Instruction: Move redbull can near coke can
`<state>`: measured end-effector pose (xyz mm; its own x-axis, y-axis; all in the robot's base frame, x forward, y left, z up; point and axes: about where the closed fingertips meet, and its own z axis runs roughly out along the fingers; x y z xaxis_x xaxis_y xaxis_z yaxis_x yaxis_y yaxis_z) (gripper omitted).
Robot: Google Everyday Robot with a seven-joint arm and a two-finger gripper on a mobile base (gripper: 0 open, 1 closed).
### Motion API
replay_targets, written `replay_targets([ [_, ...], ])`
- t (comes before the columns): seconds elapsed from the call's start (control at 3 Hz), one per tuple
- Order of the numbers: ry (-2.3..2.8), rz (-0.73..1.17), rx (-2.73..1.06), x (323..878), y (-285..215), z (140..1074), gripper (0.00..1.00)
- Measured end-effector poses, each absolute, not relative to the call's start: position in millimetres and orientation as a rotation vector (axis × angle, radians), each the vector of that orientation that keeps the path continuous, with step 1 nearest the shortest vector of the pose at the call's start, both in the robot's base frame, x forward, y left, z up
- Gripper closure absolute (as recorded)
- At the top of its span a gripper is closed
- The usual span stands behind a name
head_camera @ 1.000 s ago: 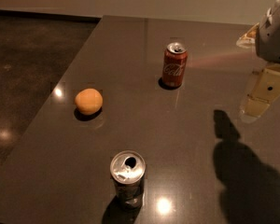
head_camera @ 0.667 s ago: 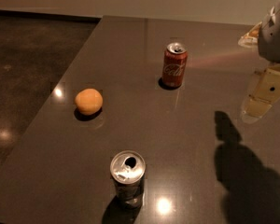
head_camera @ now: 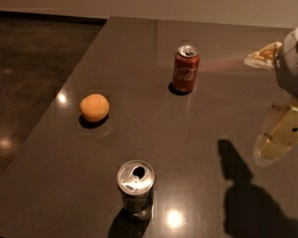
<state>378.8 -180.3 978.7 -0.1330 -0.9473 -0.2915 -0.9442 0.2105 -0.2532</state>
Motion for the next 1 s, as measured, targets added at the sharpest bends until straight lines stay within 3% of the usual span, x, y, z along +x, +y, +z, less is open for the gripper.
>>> replay_targets([
  [1.0,1.973,0.177,-1.808,309.4,-84.6,961.8,0.00],
])
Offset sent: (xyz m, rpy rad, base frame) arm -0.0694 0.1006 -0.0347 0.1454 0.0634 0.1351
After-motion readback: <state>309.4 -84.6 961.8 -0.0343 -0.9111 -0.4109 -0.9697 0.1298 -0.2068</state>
